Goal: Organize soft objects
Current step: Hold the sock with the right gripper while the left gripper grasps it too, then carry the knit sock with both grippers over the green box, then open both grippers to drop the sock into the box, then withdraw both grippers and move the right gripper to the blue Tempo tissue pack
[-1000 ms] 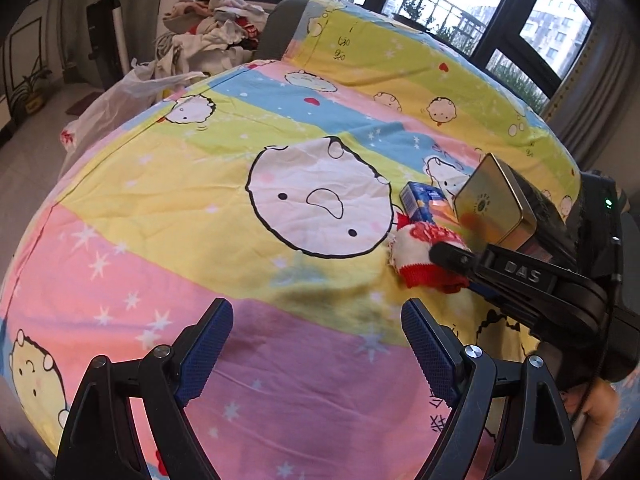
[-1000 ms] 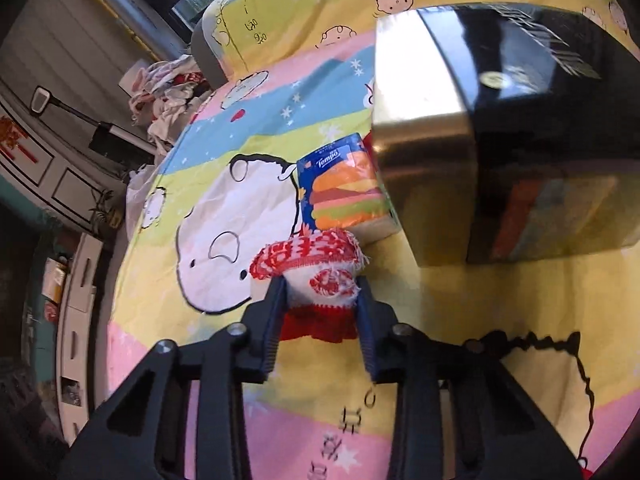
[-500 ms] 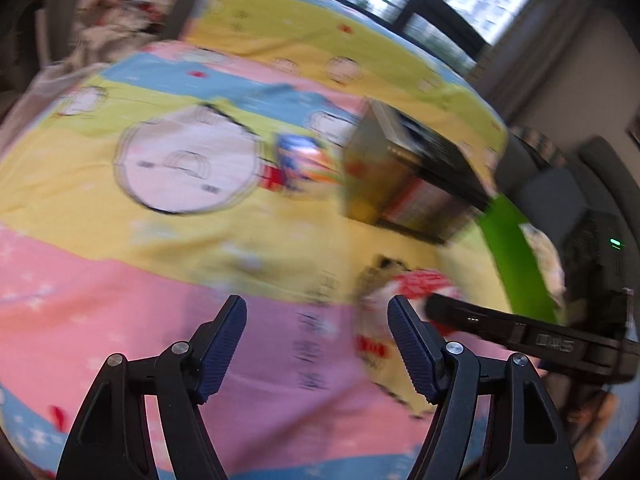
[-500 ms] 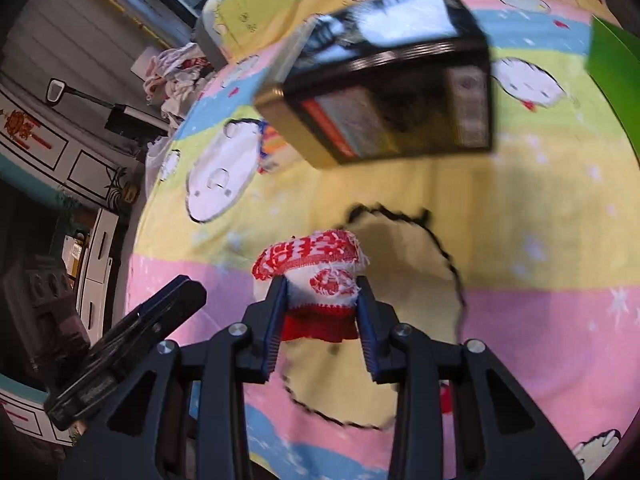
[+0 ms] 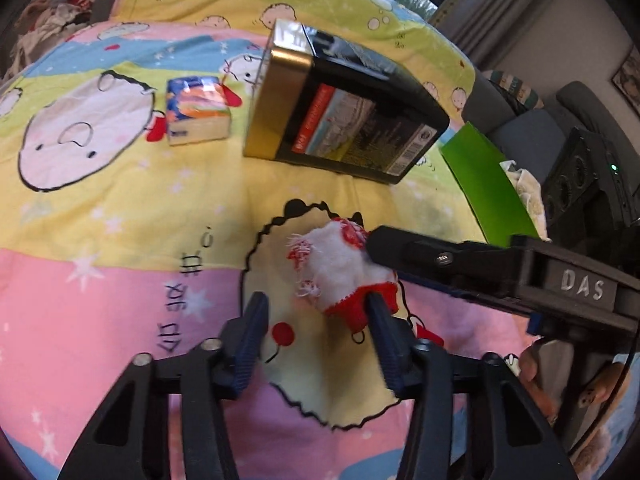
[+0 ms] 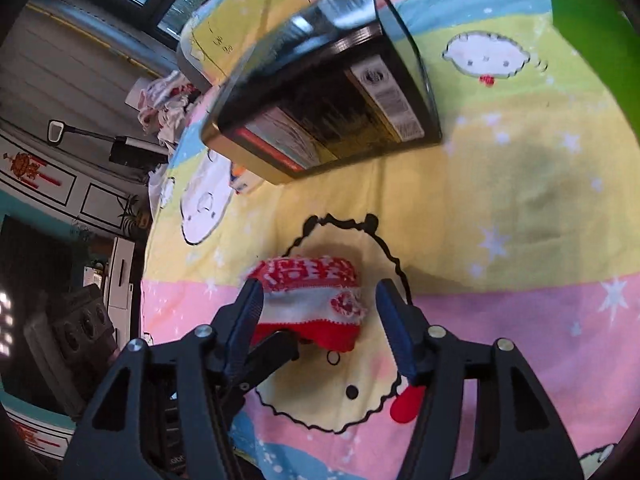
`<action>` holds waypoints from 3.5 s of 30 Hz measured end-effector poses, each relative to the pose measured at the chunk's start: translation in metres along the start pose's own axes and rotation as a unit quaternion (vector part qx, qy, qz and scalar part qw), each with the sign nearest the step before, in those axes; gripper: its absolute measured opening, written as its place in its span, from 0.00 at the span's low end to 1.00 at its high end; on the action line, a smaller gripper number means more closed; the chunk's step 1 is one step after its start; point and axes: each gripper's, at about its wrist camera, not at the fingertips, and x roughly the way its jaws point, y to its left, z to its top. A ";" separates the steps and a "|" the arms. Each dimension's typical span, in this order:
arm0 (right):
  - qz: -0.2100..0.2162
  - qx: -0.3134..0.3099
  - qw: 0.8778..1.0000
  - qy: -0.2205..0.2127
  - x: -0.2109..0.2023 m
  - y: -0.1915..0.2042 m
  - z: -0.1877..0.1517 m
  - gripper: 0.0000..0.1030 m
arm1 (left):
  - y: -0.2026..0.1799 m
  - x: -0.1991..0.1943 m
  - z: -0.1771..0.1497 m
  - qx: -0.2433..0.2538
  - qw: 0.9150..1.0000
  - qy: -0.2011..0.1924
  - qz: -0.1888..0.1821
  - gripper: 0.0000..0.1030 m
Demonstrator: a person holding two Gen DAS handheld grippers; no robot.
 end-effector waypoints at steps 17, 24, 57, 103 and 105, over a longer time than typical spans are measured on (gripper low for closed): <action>-0.018 0.011 0.982 -0.189 -0.132 -0.025 0.001 0.41 | -0.137 -0.010 0.038 0.115 0.986 -0.071 -0.098 0.29; -0.079 0.057 0.957 -0.272 -0.200 -0.076 -0.009 0.41 | -0.216 0.021 0.045 0.170 0.971 -0.048 -0.163 0.29; -0.174 0.161 0.938 -0.253 -0.218 -0.157 -0.016 0.51 | -0.268 0.065 0.031 0.202 0.970 0.007 -0.138 0.29; -0.081 -0.110 0.984 -0.113 -0.009 0.112 0.018 0.91 | 0.132 -0.112 0.022 -0.134 0.966 -0.146 0.167 0.69; -0.082 -0.122 0.985 -0.091 0.018 0.135 0.027 0.86 | 0.138 -0.115 0.022 -0.140 0.962 -0.148 0.184 0.69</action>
